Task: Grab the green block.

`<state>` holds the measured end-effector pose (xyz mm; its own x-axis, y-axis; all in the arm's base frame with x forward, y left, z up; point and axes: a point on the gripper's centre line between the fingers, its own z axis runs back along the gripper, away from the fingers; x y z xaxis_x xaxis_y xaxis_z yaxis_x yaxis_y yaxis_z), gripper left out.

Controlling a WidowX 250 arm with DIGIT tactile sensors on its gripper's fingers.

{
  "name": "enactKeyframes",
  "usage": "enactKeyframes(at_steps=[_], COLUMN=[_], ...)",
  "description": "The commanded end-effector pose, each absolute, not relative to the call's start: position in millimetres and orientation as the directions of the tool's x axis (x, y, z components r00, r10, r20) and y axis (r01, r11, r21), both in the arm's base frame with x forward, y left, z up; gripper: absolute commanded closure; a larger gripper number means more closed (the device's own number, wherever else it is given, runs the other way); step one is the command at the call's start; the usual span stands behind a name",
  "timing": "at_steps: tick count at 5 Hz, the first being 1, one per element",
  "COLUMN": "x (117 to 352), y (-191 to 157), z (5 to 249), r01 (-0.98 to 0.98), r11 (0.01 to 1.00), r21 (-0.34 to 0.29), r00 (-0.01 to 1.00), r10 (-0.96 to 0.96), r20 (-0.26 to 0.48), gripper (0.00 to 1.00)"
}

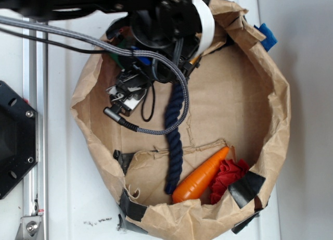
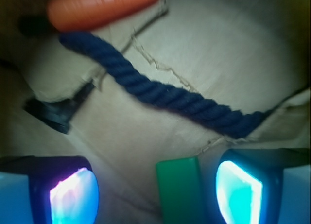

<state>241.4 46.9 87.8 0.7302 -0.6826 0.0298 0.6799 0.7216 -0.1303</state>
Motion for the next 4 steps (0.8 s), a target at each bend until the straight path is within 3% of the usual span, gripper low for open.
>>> enactKeyframes(at_steps=[1,2,4], x=[265.1,267.7,256.8], y=[67.5,75.8,79.9], z=[88.9,91.3,85.3], r01=[0.758,0.782,0.747], r11=[0.648,0.620,0.659], r21=[-0.078,-0.061,-0.085], r00=[0.652,0.623,0.665], r10=[-0.756,-0.779,-0.741], r20=[0.060,0.069,0.093], gripper=[0.00,0.00,0.00])
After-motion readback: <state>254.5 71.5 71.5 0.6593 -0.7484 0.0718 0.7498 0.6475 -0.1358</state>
